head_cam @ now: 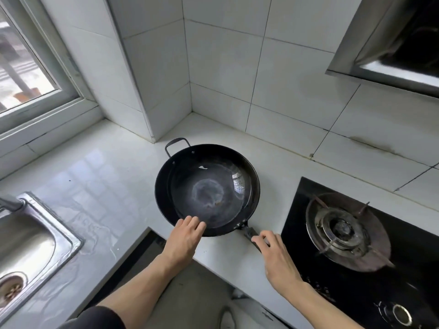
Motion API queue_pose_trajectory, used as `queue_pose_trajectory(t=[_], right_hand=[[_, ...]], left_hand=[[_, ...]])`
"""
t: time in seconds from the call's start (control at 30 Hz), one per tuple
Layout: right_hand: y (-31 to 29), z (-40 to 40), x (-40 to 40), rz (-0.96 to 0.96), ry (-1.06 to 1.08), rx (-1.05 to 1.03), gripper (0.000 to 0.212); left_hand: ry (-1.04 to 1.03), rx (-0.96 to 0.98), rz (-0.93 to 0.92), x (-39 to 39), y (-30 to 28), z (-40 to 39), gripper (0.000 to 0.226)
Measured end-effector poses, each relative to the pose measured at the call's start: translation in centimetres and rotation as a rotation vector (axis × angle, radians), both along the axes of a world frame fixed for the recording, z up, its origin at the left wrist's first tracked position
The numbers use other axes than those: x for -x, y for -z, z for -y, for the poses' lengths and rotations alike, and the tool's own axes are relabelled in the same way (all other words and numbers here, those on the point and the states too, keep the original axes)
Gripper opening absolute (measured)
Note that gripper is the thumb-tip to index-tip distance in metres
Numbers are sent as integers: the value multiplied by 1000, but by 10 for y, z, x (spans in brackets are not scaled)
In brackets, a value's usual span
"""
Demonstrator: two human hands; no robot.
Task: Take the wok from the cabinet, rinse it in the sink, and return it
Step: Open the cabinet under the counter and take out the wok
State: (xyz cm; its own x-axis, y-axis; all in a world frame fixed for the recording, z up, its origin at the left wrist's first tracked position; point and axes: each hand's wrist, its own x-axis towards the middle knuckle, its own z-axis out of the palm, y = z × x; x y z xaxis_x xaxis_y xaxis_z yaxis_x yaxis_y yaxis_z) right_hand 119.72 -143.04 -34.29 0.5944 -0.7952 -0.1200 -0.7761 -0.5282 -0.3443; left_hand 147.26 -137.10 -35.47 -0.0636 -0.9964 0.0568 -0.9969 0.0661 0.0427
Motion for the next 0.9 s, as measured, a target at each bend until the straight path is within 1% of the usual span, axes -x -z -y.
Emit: queue_pose_trajectory(t=[0.07, 0.17, 0.4, 0.6, 0.7, 0.73, 0.8, 0.87, 0.9], right_hand=[[2, 1, 0, 17, 6, 9, 78], [0, -2, -7, -8, 35, 58, 72], [-15, -7, -18, -146, 64, 133, 59], [-23, 0, -18, -202, 106, 137, 57], [-22, -3, -22, -219, 127, 195, 49], [-20, -6, -24, -197, 114, 236, 46], [-18, -16, -32, -50, 25, 279, 40], [-17, -33, -45, 64, -121, 236, 31], [-14, -42, -53, 63, -187, 202, 29]], left_hand=[[14, -40, 13, -2, -3, -1, 45], [39, -80, 7, -7, -5, -6, 39], [43, -60, -28, -18, -6, -34, 36], [65, -64, -49, -25, -11, -52, 39], [32, -55, -92, -31, -10, -65, 39], [18, -59, -91, -34, -9, -72, 38], [-23, -91, -86, -42, -4, -86, 35], [-86, -140, -92, -50, 4, -101, 33], [-120, -157, -101, -54, 8, -109, 33]])
